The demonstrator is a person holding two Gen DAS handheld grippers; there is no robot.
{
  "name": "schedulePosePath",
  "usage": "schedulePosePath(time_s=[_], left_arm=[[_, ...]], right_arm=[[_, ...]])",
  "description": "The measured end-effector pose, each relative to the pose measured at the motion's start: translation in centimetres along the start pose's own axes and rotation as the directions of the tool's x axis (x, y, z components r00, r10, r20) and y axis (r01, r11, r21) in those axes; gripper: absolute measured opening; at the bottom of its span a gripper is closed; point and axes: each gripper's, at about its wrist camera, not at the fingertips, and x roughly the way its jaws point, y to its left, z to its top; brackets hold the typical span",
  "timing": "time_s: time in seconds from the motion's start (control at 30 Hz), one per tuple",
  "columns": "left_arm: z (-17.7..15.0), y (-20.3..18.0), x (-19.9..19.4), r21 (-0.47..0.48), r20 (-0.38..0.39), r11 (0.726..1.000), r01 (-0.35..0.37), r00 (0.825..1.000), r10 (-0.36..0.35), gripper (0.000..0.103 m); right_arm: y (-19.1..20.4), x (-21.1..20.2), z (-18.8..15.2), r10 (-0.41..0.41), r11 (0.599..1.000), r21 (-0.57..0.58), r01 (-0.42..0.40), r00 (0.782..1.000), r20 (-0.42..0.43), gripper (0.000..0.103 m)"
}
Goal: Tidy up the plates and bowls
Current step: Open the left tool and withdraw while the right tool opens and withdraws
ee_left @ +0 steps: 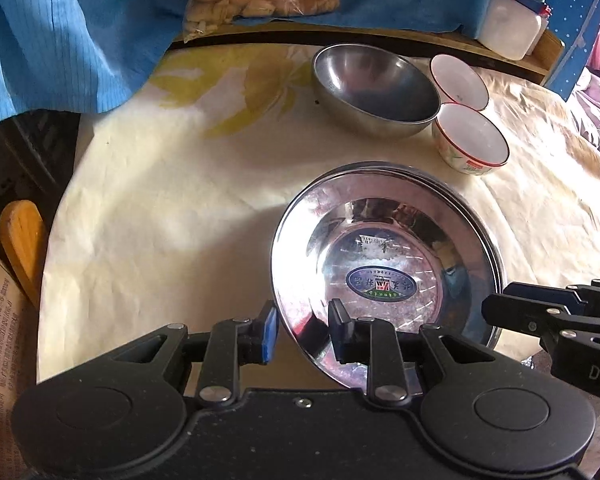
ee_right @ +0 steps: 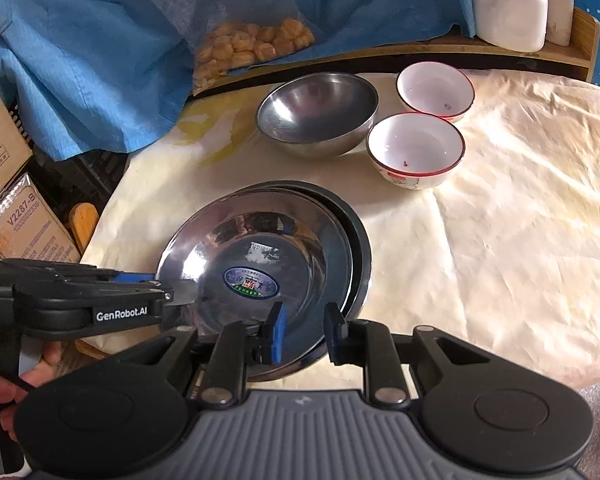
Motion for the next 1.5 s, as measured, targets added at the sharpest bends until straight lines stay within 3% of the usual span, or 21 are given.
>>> schedulePosePath(time_s=[0.3,0.63,0.83,1.03,1.23,1.5], left_arm=[[0.3,0.2,0.2,-0.015,-0.008,1.0,0.015,1.0,-0.015,0.033],[0.7,0.7,-1.0,-0.029,0.024,1.0,-0.012,1.0,0.012,0.074],[0.8,1.2,-2.0,-0.068,0.049,0.997,-0.033,0.998,0.037,0.084],[0.6,2.0,-4.0,-0.118,0.135,0.993,-0.03,0.99,0.046,0.096],[0.7,2.6,-4.4,-0.111,0.2,0.993,-0.028,0.978,0.05,0.099],[2.6,3.9,-4.2,-0.126,0.258,0.991,0.049,0.966,-0.015,0.099]], right_arm=[[-0.4,-0.4,0.0,-0.025,1.0,0.015,0.025,0.999,0.02,0.029],[-0.9,-0.9,0.2,-0.036,0.999,0.043,0.034,0.998,0.044,0.066],[-1.0,-1.5,0.2,-0.047,0.998,0.054,0.044,0.997,0.066,0.088],[-1.1,-2.5,0.0,-0.062,0.996,0.065,0.053,0.989,0.135,0.103],[-1.3,-2.9,-0.2,-0.105,0.992,0.093,0.091,0.981,0.162,0.103],[-1.5,-3.4,-0.5,-0.101,0.988,0.131,0.08,0.981,0.164,0.103]])
